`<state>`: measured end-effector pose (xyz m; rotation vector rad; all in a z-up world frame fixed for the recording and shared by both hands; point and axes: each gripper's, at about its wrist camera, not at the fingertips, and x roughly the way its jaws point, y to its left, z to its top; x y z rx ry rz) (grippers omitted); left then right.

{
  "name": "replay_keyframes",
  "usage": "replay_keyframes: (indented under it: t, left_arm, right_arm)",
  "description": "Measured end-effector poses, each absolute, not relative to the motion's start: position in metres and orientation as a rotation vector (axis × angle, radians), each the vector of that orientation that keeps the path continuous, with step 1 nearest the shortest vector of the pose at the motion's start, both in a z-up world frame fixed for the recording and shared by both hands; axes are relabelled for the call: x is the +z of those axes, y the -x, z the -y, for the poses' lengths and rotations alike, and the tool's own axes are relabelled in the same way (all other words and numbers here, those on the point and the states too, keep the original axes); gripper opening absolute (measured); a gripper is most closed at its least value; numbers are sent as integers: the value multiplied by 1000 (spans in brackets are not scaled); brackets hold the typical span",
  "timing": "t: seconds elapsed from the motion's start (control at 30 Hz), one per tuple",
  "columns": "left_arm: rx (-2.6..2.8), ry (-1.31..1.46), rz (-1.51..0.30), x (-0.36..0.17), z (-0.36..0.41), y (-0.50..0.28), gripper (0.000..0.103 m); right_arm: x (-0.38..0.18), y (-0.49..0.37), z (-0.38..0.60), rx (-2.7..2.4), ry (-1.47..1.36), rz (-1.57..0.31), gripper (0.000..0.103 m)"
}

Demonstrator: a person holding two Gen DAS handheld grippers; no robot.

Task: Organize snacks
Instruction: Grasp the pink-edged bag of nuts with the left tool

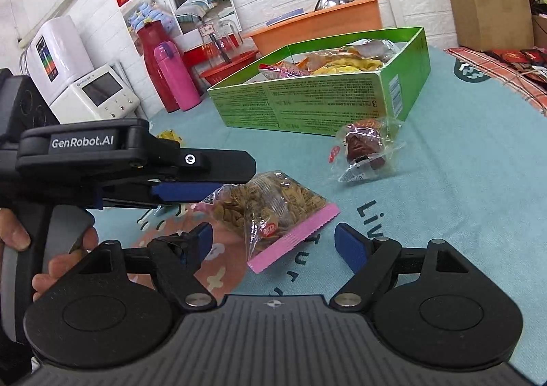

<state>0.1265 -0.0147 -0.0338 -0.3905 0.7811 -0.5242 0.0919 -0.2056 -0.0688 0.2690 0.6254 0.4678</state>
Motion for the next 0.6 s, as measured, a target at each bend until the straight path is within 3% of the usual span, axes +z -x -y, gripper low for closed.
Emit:
replay_keyframes:
  t: [0.2, 0.23, 0.27, 0.33, 0.37, 0.4, 0.6]
  left_arm:
    - [-529, 421, -803, -41, 11, -129, 103]
    - [-531, 422, -813, -44, 11, -131, 83]
    - [-531, 429, -815, -46, 12, -133, 82]
    - [-535, 450, -813, -46, 11, -134, 77]
    - [-545, 456, -812, -46, 12, -133, 67]
    - [-561, 462, -808, -45, 13, -132, 67]
    - [-576, 418, -740, -21, 20, -125, 67]
  right_arm:
    - [-70, -98, 198, 471, -237, -616, 100]
    - [-70, -98, 197, 459, -226, -610, 91]
    - [-70, -99, 196, 452, -209, -611, 62]
    - [-70, -99, 196, 462, -209, -607, 55]
    - [-70, -98, 197, 466, -205, -603, 49]
    - [-69, -97, 198, 474, -208, -597, 44]
    - [-54, -93, 204, 475, -220, -544, 43]
